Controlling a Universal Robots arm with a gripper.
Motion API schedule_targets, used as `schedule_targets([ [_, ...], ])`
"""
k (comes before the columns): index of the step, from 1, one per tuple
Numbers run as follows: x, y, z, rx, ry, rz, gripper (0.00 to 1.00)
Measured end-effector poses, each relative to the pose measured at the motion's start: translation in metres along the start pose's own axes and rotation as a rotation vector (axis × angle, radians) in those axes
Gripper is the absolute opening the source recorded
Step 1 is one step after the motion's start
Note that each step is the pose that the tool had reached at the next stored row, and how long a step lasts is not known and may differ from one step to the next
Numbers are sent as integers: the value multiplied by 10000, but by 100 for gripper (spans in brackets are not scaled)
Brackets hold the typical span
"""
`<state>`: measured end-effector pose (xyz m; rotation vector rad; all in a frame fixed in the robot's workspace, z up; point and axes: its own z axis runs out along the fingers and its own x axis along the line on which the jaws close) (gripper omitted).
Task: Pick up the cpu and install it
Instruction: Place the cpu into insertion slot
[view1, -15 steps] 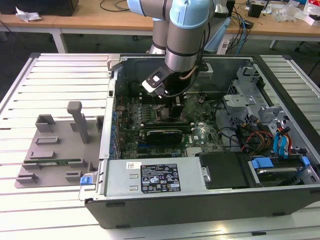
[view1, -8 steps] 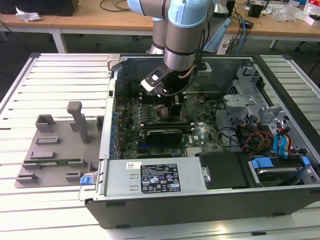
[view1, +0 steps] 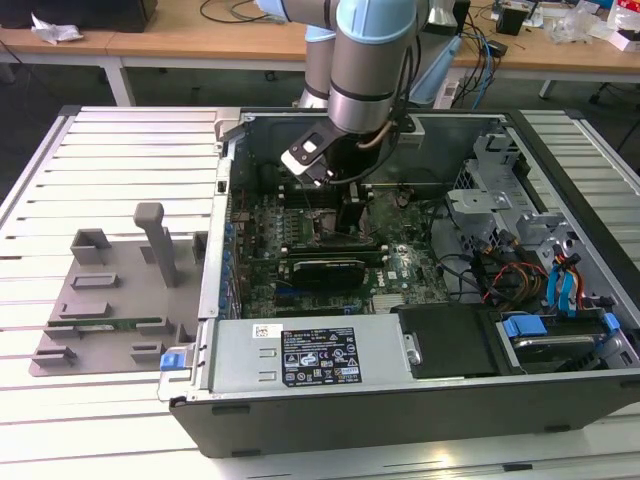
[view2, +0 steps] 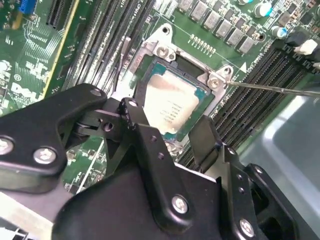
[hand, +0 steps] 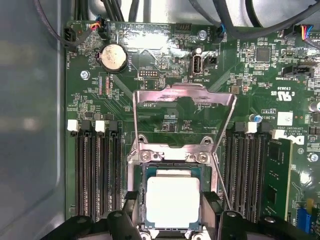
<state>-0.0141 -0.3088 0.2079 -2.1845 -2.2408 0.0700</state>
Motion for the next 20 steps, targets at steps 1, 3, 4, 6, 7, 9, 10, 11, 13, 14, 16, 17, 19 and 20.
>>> schedule_targets([
  [1,-1,-2,-33,3,-4,0,62],
  [3,2,-4,-102,1,-1,-1,62],
  [4,2,-6,-155,0,6,-1,60],
  [6,1,-10,-217,-7,54,-1,47],
  [7,0,-12,-254,-14,81,-1,41],
  [9,-5,-24,-468,-34,98,-3,23],
  [10,-6,-26,-527,-37,100,-4,17],
  [11,-8,-29,-582,-39,99,-4,11],
  [13,-12,-37,-771,-48,106,-3,11],
  [14,-14,-41,-849,-51,119,-3,11],
  [16,-15,-42,-901,-53,144,-5,11],
  [17,-15,-42,-900,-53,146,-5,11],
  [19,-15,-42,-901,-52,147,-5,11],
  [20,-15,-42,-901,-52,147,-5,11],
])
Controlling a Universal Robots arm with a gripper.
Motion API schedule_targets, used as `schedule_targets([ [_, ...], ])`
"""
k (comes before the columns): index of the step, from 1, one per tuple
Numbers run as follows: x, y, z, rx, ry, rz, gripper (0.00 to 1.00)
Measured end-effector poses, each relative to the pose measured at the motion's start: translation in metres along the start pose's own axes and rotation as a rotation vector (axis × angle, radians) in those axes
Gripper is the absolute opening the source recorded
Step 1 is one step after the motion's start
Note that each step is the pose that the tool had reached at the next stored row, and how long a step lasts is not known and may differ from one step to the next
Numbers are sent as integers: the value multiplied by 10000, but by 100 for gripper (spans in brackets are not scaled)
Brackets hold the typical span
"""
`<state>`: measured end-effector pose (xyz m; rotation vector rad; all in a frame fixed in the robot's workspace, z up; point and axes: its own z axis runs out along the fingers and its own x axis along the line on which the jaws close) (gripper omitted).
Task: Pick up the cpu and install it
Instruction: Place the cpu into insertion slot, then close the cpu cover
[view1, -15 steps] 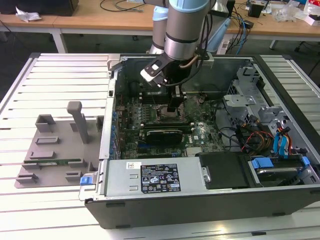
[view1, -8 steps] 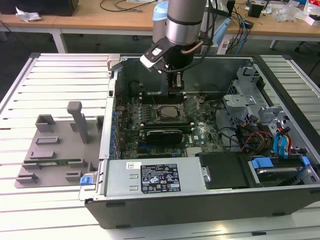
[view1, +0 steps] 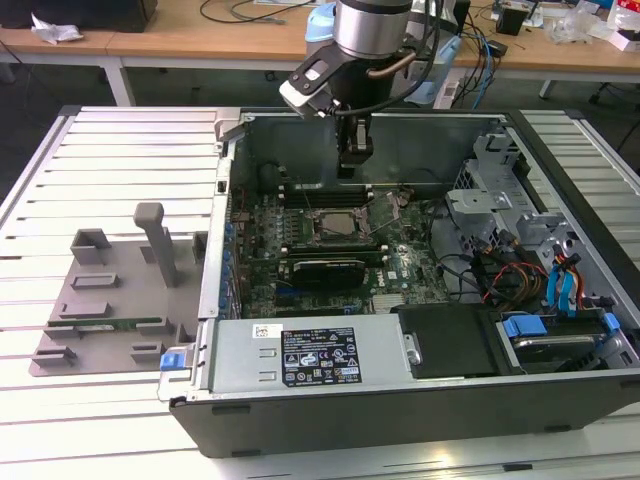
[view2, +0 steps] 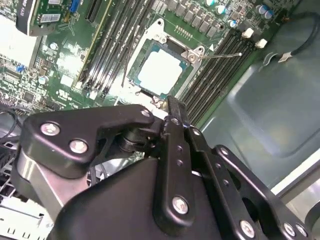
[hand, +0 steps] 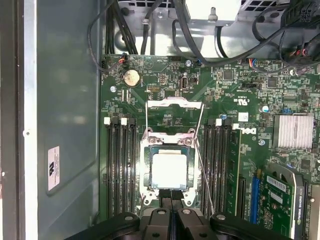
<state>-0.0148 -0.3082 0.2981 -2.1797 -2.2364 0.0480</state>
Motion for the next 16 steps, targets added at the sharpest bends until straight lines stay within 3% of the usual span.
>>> schedule_targets([
  [3,0,5,0,0,1,-2,11],
  [4,-1,34,-1,0,0,0,11],
  [16,-21,635,-14,76,14,-1,11],
])
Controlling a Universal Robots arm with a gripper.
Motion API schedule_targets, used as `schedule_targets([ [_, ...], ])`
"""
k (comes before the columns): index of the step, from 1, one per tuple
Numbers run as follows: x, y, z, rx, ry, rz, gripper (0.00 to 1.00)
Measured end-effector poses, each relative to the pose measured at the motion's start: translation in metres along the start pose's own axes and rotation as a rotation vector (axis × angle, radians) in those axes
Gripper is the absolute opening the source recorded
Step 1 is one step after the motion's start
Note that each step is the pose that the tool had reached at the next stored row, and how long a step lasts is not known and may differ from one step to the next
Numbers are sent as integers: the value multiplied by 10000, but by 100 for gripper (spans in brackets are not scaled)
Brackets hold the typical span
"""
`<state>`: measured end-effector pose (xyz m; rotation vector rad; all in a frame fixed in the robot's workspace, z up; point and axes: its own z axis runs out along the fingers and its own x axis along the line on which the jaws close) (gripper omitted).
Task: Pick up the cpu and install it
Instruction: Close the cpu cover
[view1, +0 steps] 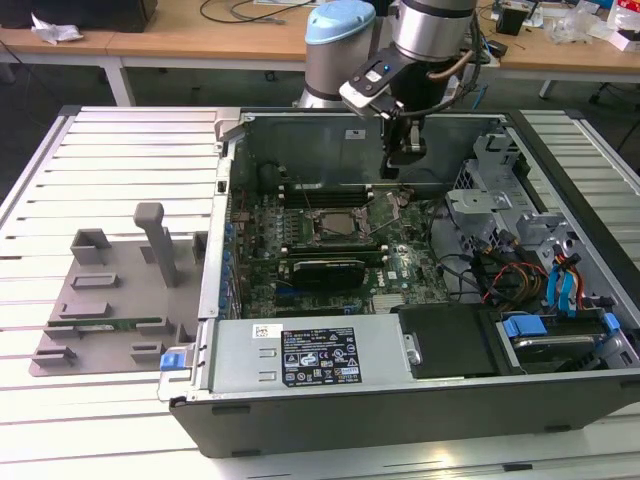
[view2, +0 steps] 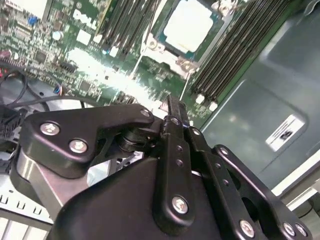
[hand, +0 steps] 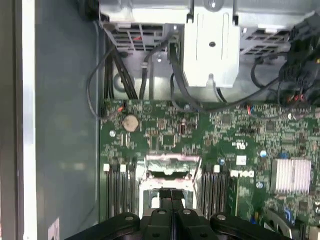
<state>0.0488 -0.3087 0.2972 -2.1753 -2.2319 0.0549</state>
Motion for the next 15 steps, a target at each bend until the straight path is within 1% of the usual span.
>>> schedule_targets([
  [1,-2,69,5,16,2,0,11],
  [2,-4,104,11,26,1,-2,11],
  [3,-9,154,21,42,-2,0,11],
  [4,-11,203,40,58,2,-2,11],
  [5,-13,237,63,72,2,-1,11],
  [8,-17,295,123,96,1,-2,11],
  [10,-18,322,159,110,2,-1,11],
  [11,-18,344,191,118,2,-2,11],
  [13,-18,361,229,126,4,-2,11],
  [14,-18,377,265,132,4,-2,11],
  [15,-18,388,287,136,4,-2,11],
])
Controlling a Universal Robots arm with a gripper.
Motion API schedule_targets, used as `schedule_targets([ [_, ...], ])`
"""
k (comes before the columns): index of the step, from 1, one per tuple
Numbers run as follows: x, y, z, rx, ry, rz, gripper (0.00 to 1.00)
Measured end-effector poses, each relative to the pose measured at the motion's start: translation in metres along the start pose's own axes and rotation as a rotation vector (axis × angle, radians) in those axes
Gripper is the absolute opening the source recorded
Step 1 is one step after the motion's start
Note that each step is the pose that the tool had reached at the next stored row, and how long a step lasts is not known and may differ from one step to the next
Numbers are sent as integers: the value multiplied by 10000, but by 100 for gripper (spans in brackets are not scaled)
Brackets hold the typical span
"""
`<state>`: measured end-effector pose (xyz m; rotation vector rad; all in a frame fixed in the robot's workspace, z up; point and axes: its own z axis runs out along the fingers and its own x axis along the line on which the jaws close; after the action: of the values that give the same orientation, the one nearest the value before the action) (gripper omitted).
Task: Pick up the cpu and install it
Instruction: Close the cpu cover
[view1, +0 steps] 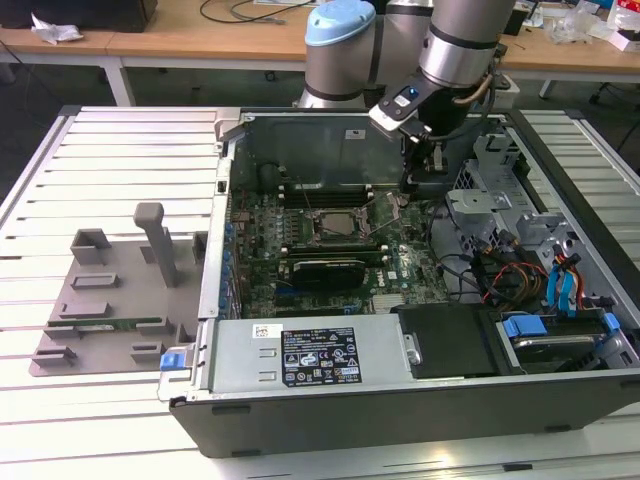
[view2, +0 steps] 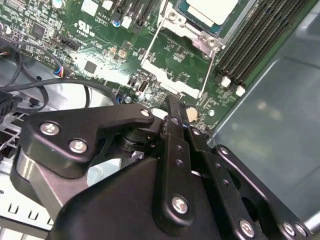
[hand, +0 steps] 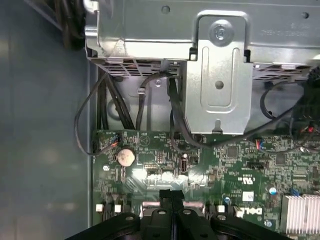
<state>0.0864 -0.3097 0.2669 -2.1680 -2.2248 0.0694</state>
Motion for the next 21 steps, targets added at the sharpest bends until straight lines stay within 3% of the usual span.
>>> schedule_targets([
  [5,-1,72,171,34,0,0,11],
  [8,0,75,256,38,-1,0,11],
  [11,3,-34,264,38,0,-1,11],
  [17,10,-322,280,31,-1,0,11],
  [21,12,-412,287,30,0,0,11],
])
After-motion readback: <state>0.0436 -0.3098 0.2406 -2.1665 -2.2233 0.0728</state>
